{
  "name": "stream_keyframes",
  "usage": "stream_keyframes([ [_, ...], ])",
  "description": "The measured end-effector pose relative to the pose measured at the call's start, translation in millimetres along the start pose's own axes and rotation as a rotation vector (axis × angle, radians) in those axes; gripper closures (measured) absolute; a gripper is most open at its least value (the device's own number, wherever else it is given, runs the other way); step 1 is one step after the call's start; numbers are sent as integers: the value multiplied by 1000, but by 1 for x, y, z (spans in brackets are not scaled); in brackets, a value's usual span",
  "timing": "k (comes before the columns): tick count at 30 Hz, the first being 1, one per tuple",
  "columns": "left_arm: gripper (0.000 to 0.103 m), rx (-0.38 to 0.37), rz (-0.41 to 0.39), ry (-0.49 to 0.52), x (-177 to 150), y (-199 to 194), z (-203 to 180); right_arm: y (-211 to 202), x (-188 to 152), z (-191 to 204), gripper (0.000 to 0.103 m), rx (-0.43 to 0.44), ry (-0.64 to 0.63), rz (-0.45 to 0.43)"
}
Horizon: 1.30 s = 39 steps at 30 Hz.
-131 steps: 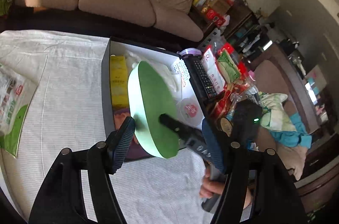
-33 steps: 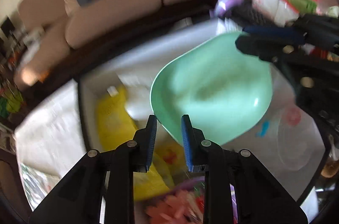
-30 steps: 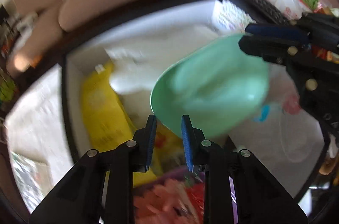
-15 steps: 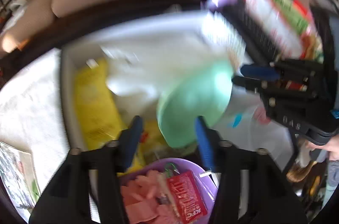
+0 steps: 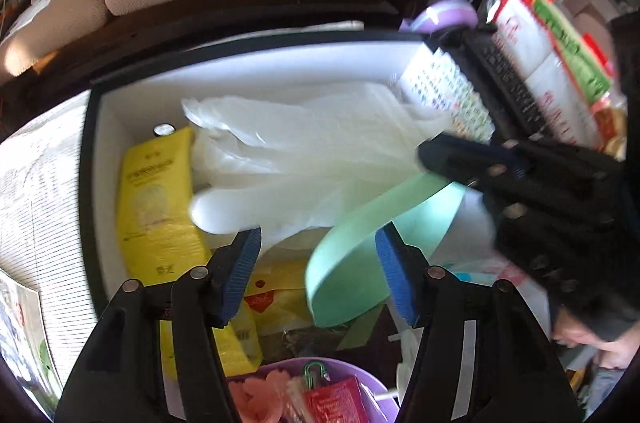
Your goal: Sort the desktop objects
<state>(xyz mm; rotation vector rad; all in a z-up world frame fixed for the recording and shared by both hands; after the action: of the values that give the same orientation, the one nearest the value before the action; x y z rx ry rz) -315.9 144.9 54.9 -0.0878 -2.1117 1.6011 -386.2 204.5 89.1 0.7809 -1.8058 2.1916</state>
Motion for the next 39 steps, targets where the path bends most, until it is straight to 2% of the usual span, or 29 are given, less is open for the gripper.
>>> stream_keyframes([
  [5,47,30,-1,-1,-4,4,-9,16,-12,-21,92,-74,20,46],
  [8,45,64,-39,8,-4,-15,-2,7,-15,-24,92,-4,81,10],
  [9,45,83,-49,14,-4,-21,1,4,-15,-23,92,-9,82,7],
  [15,45,47,-68,-7,-26,-65,17,-40,-11,-15,91,-24,75,-78],
  [17,44,28,-76,-18,-42,-84,23,-56,-13,-7,84,-13,68,-95],
  [18,40,16,-79,-30,-52,-92,27,-64,-15,-1,80,-4,60,-100],
  [20,40,3,-91,-53,-79,-111,37,-74,-19,10,65,-9,37,-104],
  [21,39,4,-104,-59,-93,-121,42,-79,-23,17,61,-15,26,-101],
  [23,39,9,-128,-74,-121,-139,52,-92,-33,33,58,-8,-5,-107],
  [25,34,26,-154,-91,-153,-154,61,-103,-47,52,55,-7,-35,-116],
  [29,31,51,-164,-109,-216,-166,77,-121,-78,93,48,84,-42,-138],
  [32,26,19,-151,-196,-263,-168,105,-131,-100,132,42,152,-61,-153],
  [37,3,-30,-150,-368,-334,-171,164,-124,-132,206,29,221,-126,-128],
  [39,0,-19,-174,-426,-359,-179,192,-115,-144,239,26,256,-151,-104],
])
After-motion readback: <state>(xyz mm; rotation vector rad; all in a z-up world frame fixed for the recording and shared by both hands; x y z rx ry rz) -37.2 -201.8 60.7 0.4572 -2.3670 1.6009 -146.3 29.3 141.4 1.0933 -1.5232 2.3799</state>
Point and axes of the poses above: each gripper's, at about its wrist camera, not at the fingertips, and y roughly the way its jaws point, z to its left, x to its top, the point moved 5 cm from there along y, roughly the way its jaws point, and after that the axes turned 3 degrees about z, right-handed, at the moved point
